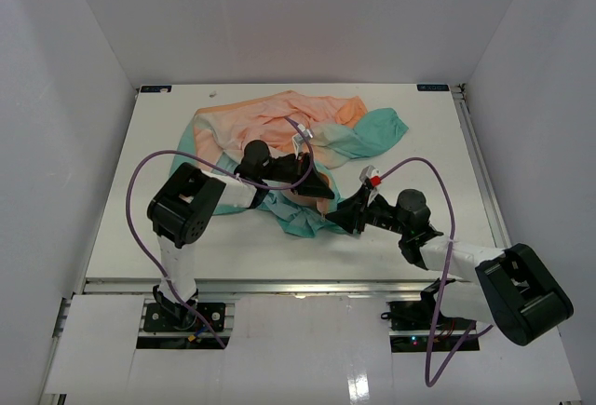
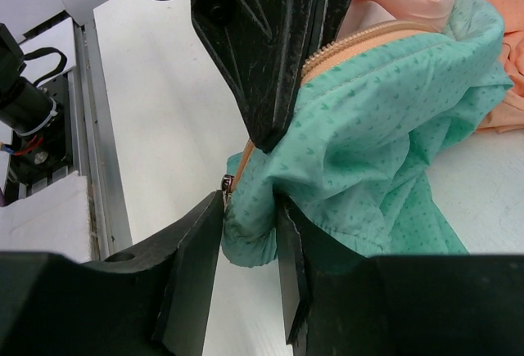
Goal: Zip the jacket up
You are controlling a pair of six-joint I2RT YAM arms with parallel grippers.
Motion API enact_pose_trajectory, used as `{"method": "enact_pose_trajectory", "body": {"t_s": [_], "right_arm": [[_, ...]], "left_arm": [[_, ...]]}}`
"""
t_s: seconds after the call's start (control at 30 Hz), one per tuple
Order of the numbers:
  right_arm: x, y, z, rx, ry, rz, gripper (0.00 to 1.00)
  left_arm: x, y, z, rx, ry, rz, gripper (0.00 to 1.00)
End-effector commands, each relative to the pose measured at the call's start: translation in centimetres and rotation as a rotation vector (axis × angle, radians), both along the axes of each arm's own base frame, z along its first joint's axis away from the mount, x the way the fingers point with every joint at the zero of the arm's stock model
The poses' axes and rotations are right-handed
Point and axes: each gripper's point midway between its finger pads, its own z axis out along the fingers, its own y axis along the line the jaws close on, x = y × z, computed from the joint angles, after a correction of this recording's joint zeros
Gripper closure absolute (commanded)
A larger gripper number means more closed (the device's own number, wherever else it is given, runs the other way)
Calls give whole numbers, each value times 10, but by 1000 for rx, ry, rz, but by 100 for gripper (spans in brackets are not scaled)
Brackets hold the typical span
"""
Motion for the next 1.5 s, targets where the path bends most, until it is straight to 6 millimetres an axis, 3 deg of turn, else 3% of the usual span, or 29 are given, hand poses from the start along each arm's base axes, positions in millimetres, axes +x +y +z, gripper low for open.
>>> {"method": "enact_pose_trajectory", "body": {"t_s": [0.0, 0.27, 0.33, 0.47, 0.57, 0.6, 0.67, 0.7, 0.8, 0.97, 1.07, 1.13, 1.27, 1.47], "right_arm": [[7, 1, 9, 15, -27, -19, 61], [10, 3, 5, 0, -4, -21, 66], [11, 3, 4, -3, -1, -22, 71], [12, 4, 3, -3, 5, -27, 92], [12, 4, 4, 3, 5, -26, 92], [12, 4, 5, 5, 2, -22, 92], [11, 5, 8, 14, -5, -17, 92], [12, 5, 10, 19, -8, -22, 92], [13, 3, 16, 26, -18, -41, 92], [8, 2, 23, 40, -40, -28, 92], [3, 4, 24, 55, -46, -1, 92], [2, 5, 26, 59, -41, 15, 92], [0, 8, 32, 69, -39, 37, 92], [-5, 5, 36, 72, -47, 38, 92]], "left_arm": [[-1, 3, 32, -51, -94, 17, 100], [5, 3, 31, -18, -95, 63, 100], [5, 3, 31, -13, -92, 65, 100], [4, 4, 30, -10, -93, 68, 100], [5, 4, 29, -2, -84, 80, 96], [7, 4, 29, 3, -80, 92, 91], [9, 5, 26, 32, -61, 118, 67], [12, 5, 26, 45, -62, 142, 60], [36, 6, 22, 127, -102, 290, 50], [64, 32, 13, 323, -101, 547, 36], [85, 59, 8, 425, -77, 740, 35], [96, 88, -4, 560, -36, 892, 35], [126, 175, -9, 741, 91, 1293, 35], [121, 309, -54, 893, 440, 1675, 35]]}}
